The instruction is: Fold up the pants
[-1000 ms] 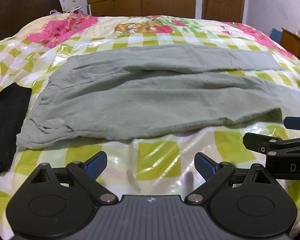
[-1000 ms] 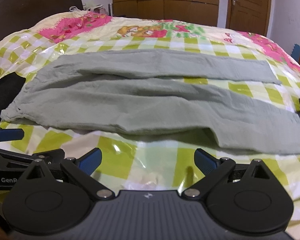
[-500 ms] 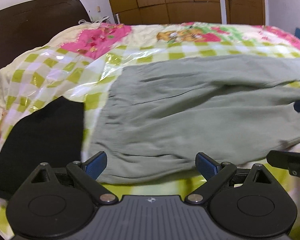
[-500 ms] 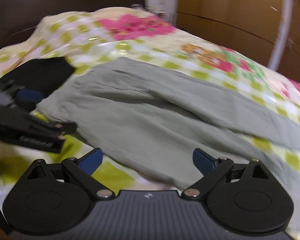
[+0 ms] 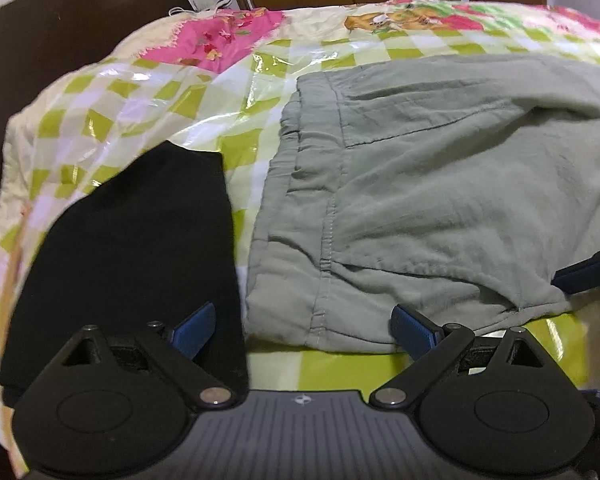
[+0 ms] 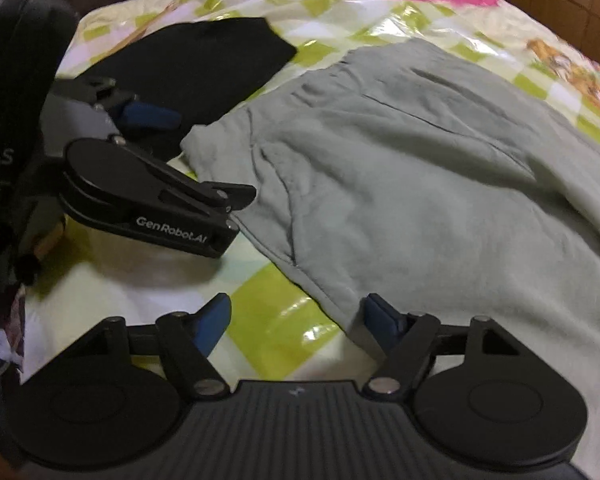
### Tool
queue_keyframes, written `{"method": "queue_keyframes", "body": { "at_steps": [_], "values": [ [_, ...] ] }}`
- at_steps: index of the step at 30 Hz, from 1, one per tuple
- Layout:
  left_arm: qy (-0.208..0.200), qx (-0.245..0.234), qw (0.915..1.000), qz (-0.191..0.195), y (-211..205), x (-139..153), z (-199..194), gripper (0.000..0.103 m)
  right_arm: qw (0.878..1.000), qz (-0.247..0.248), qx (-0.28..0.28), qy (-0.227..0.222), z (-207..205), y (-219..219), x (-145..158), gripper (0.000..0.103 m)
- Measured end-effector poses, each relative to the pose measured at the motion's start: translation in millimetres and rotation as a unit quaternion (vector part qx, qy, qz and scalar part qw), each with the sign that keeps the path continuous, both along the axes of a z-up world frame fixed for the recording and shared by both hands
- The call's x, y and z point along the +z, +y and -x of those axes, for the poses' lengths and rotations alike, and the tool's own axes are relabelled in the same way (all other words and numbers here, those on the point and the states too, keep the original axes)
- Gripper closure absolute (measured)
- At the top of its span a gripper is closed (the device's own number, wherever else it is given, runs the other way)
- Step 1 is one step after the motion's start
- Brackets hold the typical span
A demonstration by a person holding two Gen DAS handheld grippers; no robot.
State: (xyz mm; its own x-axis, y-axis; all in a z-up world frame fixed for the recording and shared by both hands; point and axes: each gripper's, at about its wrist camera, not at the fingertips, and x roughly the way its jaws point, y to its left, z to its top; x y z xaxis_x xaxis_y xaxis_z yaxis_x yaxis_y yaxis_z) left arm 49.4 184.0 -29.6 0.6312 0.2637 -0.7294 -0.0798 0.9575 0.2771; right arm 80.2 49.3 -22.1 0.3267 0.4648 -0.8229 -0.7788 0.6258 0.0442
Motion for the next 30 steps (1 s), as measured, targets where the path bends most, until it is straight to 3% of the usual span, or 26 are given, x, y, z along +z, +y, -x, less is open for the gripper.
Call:
{"method": "queue_keyframes", "body": {
  "at_steps": [6, 12, 19, 30],
  "values": [
    [0.011, 0.029, 0.9995, 0.001, 8, 9, 13, 0.0, 0.999, -0.015, 0.025, 0.033, 11, 3, 4, 0.028],
    [-0.003, 0.027, 0.9996, -0.005, -6, 22, 21, 0.0, 0.999, -0.036, 0.012, 0.011, 15, -11, 17, 0.031],
    [-0.031, -0.029, 0.9991, -0.007, -59, 46, 10, 0.0, 0.998, -0.036, -0.032, -0.044, 16, -45, 38, 0.03],
    [-0.026, -0.122, 0.9922, 0.003, -153, 45, -14, 0.0, 0.988, -0.018, -0.136, -0.077, 10, -126, 43, 0.03]
  ]
}}
